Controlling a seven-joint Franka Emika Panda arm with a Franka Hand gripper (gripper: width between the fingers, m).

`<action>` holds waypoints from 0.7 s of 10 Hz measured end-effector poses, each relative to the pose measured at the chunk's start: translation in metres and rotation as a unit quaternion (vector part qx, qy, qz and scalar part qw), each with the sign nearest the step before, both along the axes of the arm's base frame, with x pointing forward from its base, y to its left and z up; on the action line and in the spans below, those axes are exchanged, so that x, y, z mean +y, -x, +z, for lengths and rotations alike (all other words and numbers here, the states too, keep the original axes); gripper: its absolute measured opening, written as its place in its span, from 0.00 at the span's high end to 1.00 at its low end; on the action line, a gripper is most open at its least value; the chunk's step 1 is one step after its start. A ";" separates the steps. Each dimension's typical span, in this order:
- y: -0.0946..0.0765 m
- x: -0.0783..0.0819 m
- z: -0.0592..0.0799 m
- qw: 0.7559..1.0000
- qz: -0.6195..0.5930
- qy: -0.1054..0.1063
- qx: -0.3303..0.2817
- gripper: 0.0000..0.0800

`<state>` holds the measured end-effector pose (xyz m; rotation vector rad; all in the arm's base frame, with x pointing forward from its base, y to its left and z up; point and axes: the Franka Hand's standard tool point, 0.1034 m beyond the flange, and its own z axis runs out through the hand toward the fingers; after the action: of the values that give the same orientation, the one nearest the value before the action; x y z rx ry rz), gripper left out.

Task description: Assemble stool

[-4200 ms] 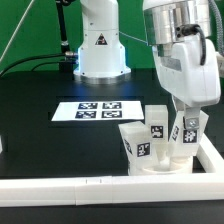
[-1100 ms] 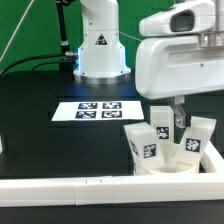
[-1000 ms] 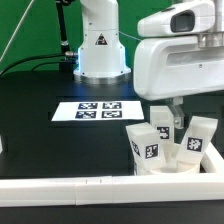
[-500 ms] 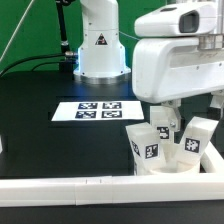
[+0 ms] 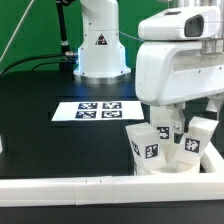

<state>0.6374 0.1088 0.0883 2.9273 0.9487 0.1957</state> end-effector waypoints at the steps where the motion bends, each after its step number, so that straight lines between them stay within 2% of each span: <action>1: 0.000 0.000 0.000 1.000 -0.031 -0.005 0.000 0.52; 2: 0.000 0.000 0.000 0.997 -0.080 -0.012 -0.001 0.58; 5: 0.000 0.000 0.000 0.983 -0.181 -0.026 -0.003 0.58; 6: -0.001 -0.001 0.000 0.974 -0.223 -0.033 -0.006 0.58; 7: -0.005 0.000 0.001 0.954 -0.296 -0.046 -0.017 0.58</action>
Offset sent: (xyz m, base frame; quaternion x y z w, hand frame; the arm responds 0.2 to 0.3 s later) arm 0.0000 0.0000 0.0000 0.0000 0.0000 0.1296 0.9916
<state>0.6423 0.1087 0.0888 3.1156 0.0282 0.2572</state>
